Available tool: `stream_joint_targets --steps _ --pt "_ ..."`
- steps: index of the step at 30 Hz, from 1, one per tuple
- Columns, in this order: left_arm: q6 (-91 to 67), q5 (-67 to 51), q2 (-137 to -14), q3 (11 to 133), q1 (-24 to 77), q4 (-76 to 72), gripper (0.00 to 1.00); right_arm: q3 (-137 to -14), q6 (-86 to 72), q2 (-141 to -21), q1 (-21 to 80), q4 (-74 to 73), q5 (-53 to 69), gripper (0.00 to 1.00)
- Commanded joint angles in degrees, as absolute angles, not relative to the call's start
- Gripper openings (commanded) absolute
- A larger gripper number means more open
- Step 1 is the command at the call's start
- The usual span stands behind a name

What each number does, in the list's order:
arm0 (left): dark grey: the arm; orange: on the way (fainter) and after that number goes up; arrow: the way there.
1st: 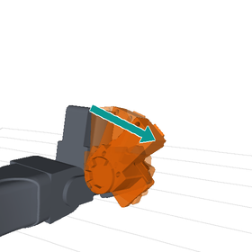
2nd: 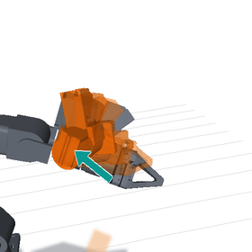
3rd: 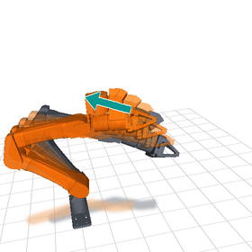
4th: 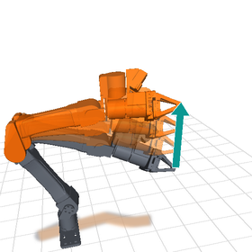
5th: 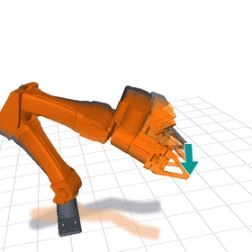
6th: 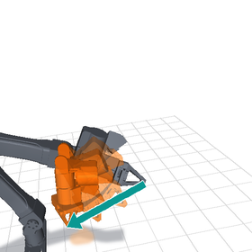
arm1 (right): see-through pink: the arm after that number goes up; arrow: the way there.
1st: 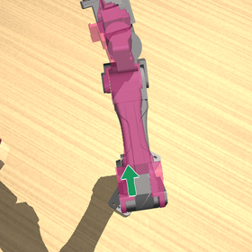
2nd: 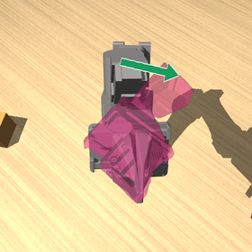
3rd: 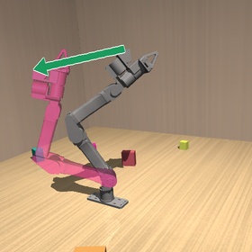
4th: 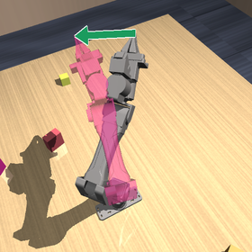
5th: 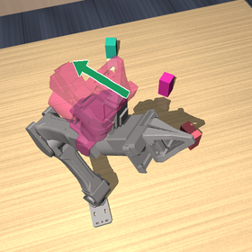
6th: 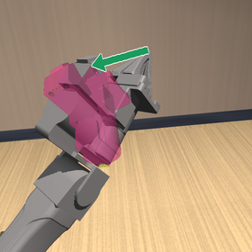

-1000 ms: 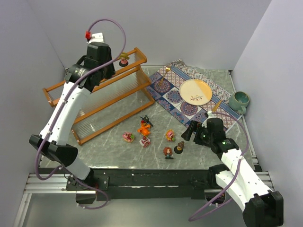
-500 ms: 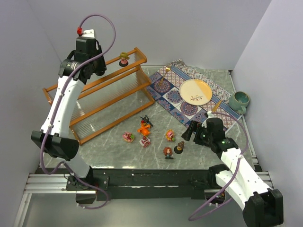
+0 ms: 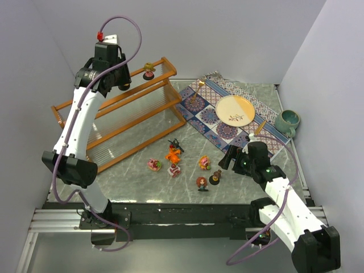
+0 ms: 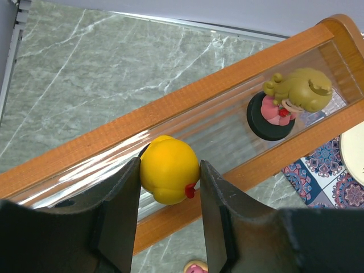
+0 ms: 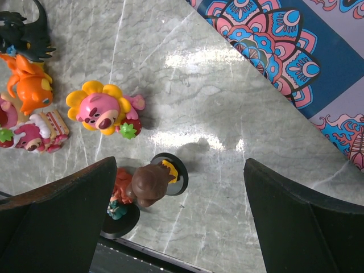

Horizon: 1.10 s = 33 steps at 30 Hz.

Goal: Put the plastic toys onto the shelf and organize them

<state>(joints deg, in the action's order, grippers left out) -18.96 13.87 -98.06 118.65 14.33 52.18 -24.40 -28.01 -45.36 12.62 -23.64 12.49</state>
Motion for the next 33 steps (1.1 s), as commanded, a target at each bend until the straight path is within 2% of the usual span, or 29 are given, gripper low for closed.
stream_joint_targets --steps 1,12,15,18,19,25,33 --pt "-19.8 13.3 -98.7 121.3 14.2 52.1 0.11 -26.1 -27.2 -45.6 12.9 -23.0 11.4 1.0" --pt "-25.0 13.7 -100.6 123.4 14.2 54.5 0.13 -26.0 -27.2 -45.7 12.9 -23.1 11.3 1.0" --pt "-25.0 14.2 -100.9 123.7 14.2 55.1 0.17 -26.1 -27.2 -45.8 12.9 -23.0 11.3 1.0" --pt "-25.0 14.7 -100.8 123.6 14.2 55.1 0.26 -26.2 -27.2 -46.0 13.0 -22.9 11.3 1.0" --pt "-24.9 14.7 -100.7 123.2 14.2 54.9 0.32 -26.3 -27.2 -46.1 12.9 -23.0 11.3 1.0" --pt "-25.3 15.2 -100.9 122.7 14.2 54.4 0.45 -26.5 -27.1 -45.9 12.9 -23.3 11.3 1.0" --pt "-28.0 16.1 -100.8 122.1 14.2 54.1 0.47 -26.4 -27.2 -45.5 13.0 -23.2 11.3 1.0"
